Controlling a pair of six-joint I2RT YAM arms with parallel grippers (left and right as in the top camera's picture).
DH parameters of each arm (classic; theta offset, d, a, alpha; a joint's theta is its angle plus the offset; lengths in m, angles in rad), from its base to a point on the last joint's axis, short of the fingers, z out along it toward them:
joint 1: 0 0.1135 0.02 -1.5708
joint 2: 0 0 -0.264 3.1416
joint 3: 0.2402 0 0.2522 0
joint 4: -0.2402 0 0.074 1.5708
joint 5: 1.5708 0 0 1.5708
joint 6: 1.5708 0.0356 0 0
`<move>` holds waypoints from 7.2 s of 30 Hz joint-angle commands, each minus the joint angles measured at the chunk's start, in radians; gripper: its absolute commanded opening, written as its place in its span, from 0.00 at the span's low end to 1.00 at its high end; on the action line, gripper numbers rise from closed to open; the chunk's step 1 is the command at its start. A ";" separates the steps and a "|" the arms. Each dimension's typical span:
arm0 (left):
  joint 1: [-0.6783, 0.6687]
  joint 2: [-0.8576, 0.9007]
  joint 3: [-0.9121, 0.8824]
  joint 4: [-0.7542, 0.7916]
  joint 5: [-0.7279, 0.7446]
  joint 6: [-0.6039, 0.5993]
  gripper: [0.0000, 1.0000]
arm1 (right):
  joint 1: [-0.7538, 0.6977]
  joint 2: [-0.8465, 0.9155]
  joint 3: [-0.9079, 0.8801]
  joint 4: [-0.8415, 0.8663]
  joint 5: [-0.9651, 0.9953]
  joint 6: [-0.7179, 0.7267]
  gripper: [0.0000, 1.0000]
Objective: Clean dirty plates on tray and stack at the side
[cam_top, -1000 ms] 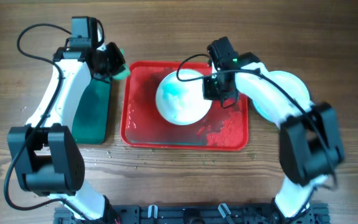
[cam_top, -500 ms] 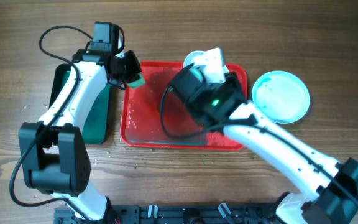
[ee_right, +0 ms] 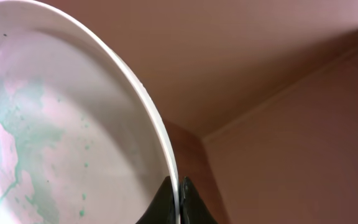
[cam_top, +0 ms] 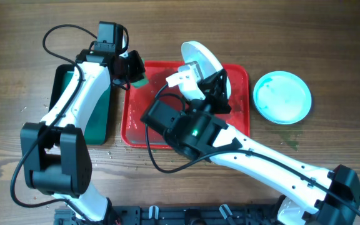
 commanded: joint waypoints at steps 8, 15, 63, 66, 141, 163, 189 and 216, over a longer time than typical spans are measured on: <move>-0.004 0.010 -0.007 0.023 -0.014 -0.017 0.04 | -0.046 -0.018 0.000 0.046 -0.264 0.023 0.04; -0.004 0.010 -0.007 0.022 -0.014 -0.017 0.04 | -0.208 -0.057 0.000 -0.003 -0.776 0.081 0.04; 0.142 -0.110 -0.005 -0.248 -0.296 -0.035 0.04 | -1.076 -0.116 -0.172 0.174 -1.572 -0.060 0.99; 0.202 -0.091 -0.021 -0.282 -0.380 -0.047 0.04 | -1.003 -0.114 -0.172 0.169 -1.572 -0.058 1.00; 0.231 -0.483 0.004 -0.184 -0.386 -0.047 1.00 | -0.970 -1.620 -1.391 0.974 -1.712 -0.231 1.00; 0.231 -0.483 0.004 -0.203 -0.386 -0.040 1.00 | -0.970 -1.607 -1.391 0.974 -1.712 -0.232 1.00; 0.202 -1.768 -1.225 0.525 -0.158 0.198 1.00 | -0.970 -1.607 -1.391 0.974 -1.712 -0.232 1.00; 0.203 -1.820 -1.335 0.535 -0.185 0.194 1.00 | -0.970 -1.607 -1.391 0.974 -1.712 -0.231 1.00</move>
